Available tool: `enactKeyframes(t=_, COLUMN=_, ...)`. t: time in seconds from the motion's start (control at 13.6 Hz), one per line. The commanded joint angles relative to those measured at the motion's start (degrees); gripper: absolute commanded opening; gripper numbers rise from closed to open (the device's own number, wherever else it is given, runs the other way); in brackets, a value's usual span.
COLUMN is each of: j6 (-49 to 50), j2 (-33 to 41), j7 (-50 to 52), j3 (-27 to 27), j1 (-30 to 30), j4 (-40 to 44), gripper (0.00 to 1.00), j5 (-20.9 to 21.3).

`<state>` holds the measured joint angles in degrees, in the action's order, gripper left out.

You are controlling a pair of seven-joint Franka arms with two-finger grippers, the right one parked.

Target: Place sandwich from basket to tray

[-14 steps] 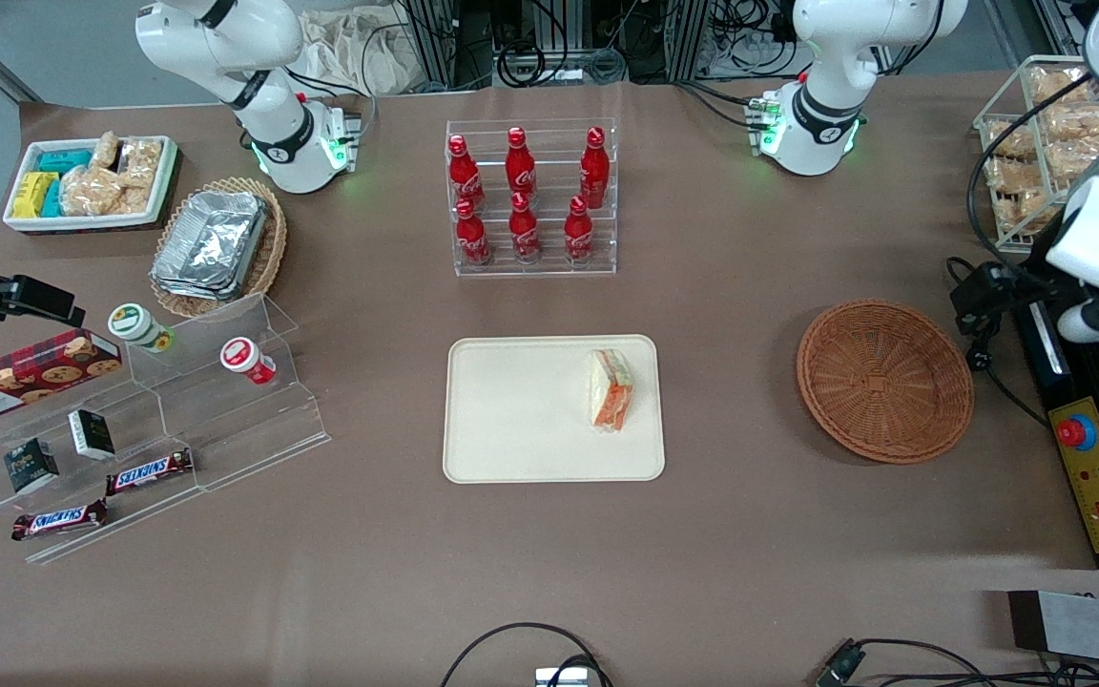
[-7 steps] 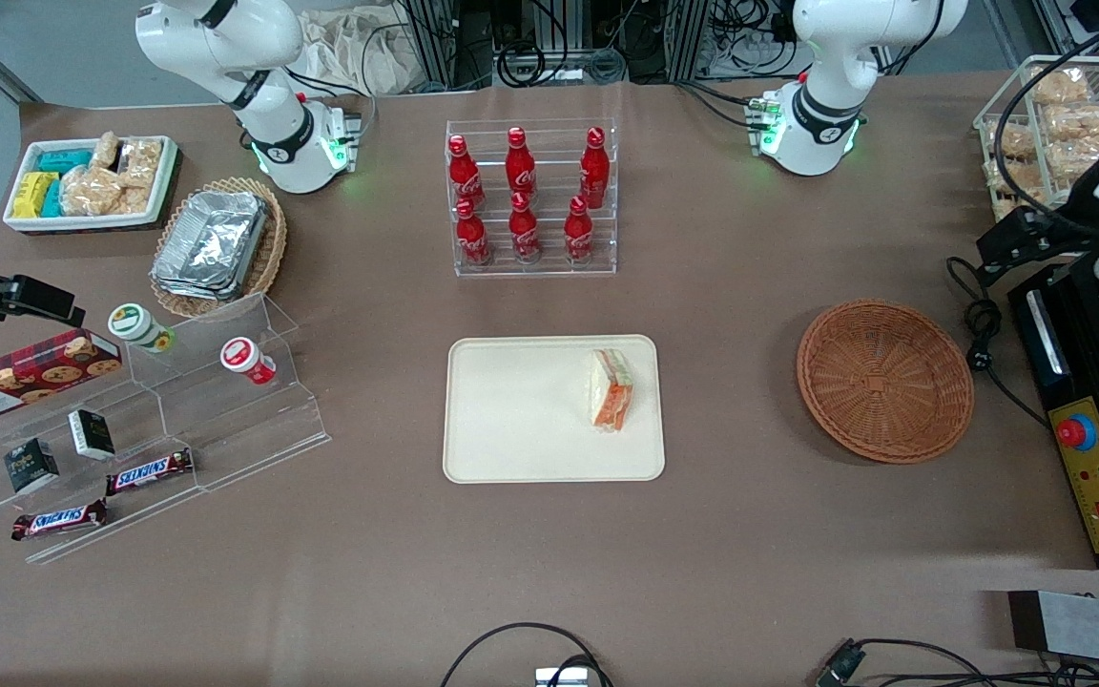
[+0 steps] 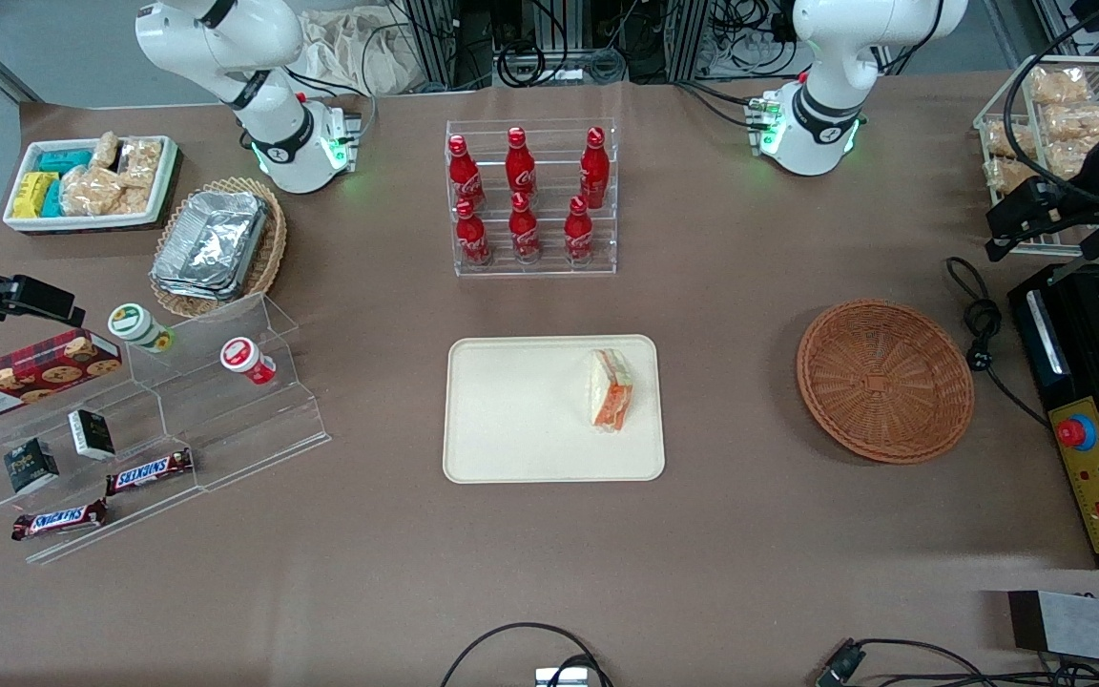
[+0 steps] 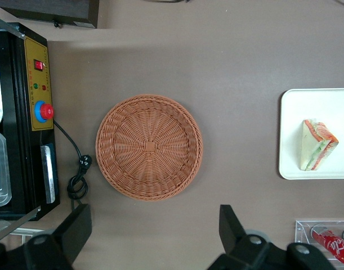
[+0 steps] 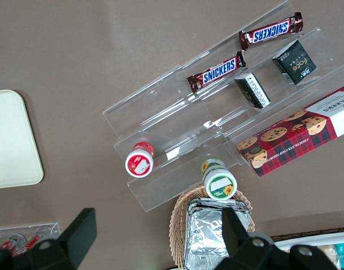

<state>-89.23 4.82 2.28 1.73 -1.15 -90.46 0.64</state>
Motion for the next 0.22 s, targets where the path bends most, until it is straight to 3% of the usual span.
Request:
enactKeyframes(t=0.0, j6=0.7, j2=1.2, j7=-0.4, j3=0.0, j1=0.0, j4=-0.6, gripper=1.0, j5=-0.8)
enactKeyframes(t=0.15, j6=0.7, j2=1.2, j7=-0.4, j3=0.0, j1=0.0, j4=-0.5, gripper=1.0, j5=-0.9)
